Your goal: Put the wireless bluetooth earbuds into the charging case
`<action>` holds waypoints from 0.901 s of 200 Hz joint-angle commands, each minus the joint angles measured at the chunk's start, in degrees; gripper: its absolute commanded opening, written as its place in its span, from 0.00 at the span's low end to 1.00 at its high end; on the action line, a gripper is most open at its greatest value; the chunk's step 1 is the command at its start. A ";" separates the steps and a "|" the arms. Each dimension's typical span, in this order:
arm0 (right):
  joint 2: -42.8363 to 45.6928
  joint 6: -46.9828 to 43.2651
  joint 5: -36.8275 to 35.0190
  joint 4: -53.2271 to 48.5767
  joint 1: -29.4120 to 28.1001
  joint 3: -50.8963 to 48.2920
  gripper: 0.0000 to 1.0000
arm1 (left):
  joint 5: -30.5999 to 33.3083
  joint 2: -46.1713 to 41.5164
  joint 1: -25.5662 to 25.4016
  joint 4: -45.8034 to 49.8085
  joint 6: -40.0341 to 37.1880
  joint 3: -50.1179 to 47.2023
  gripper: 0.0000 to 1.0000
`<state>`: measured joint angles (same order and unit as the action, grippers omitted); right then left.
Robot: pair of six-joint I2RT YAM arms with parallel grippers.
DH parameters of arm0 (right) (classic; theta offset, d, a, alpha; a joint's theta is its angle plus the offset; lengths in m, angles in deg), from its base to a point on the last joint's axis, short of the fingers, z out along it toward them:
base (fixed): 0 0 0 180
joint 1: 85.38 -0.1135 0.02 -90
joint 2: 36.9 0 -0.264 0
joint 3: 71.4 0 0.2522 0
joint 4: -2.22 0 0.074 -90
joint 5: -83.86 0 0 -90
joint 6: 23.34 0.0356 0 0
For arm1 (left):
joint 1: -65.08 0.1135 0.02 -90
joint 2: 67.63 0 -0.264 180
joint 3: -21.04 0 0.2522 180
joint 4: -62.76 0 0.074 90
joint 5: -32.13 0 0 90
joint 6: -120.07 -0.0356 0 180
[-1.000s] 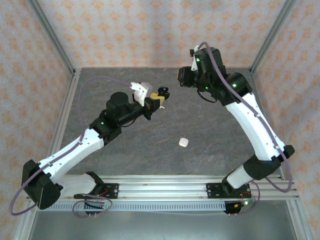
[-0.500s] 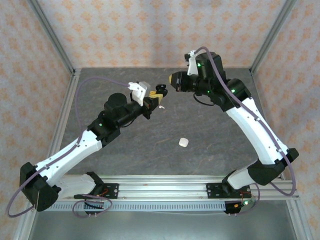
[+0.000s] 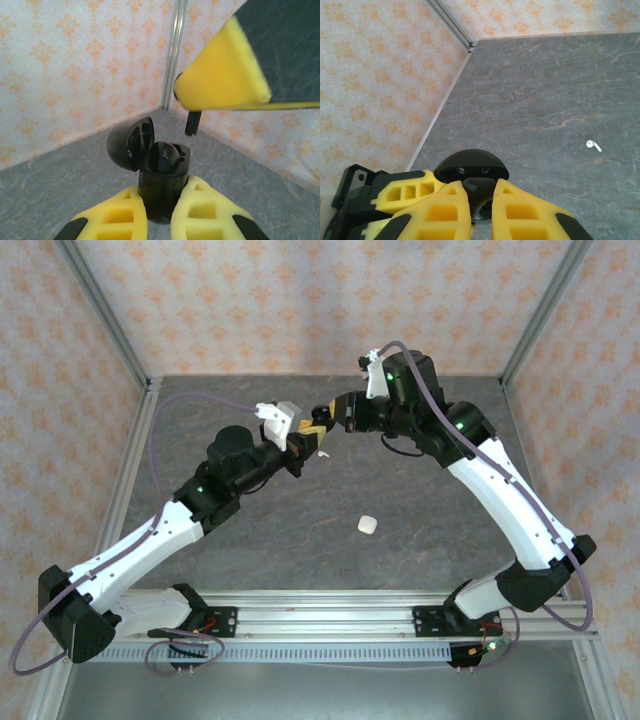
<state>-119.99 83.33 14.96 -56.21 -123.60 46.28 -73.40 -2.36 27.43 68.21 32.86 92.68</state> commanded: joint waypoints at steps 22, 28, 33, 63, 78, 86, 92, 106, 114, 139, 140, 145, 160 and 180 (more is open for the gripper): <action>1.10 -0.95 1.14 -0.07 -0.21 -1.17 0.12 | 1.31 -1.61 -0.54 0.21 -1.77 2.49 0.00; 1.10 -0.93 1.26 0.07 -0.27 -1.18 0.12 | 1.28 -1.60 -0.56 0.25 -1.66 2.49 0.00; 1.04 -0.90 1.35 0.01 -0.27 -1.18 0.12 | 1.24 -1.57 -0.54 0.45 -1.73 2.49 0.00; 0.58 -0.85 2.01 -0.07 -0.33 -1.04 0.12 | 1.49 -1.68 -0.67 0.91 -1.74 2.67 0.00; 0.48 -0.99 2.19 -0.22 -0.52 -0.86 0.12 | 1.84 -1.75 -0.67 1.09 -1.86 2.66 0.00; 0.44 -1.24 2.20 -0.40 -0.83 -0.62 0.12 | 2.04 -1.73 -0.76 1.20 -1.93 2.67 0.00; 0.37 -1.53 2.12 -0.63 -1.01 -0.56 0.12 | 2.08 -1.74 -0.76 1.20 -1.99 2.62 0.00; -0.19 -2.85 1.45 -1.81 -1.94 0.14 0.12 | 2.19 -1.74 -0.76 1.24 -2.00 2.74 0.00; -0.60 -3.57 0.91 -2.86 -2.41 0.66 0.12 | 2.33 -1.73 -0.80 1.21 -2.00 2.76 0.00; -1.76 -4.51 0.73 -5.37 -3.43 1.71 0.12 | 2.26 -1.74 -0.85 1.29 -2.00 2.75 0.00; -1.79 -4.53 0.71 -5.36 -3.48 1.72 0.12 | 2.26 -1.73 -0.85 1.29 -2.00 2.76 0.00; -1.89 -4.59 0.74 -5.54 -3.61 1.75 0.12 | 2.31 -1.77 -0.89 1.39 -2.04 2.78 0.00; -2.03 -4.37 0.49 -5.52 -3.76 1.57 0.12 | 2.34 -1.75 -0.85 1.47 -2.05 2.76 0.00; -1.76 -3.56 -1.91 -5.63 -3.79 1.88 0.12 | 2.30 -1.82 -0.83 1.55 -2.06 2.76 0.00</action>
<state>-121.39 80.07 15.53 -59.92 -126.68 46.45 -72.06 -2.75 27.19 71.07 31.50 93.25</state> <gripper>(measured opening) 0.120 0.120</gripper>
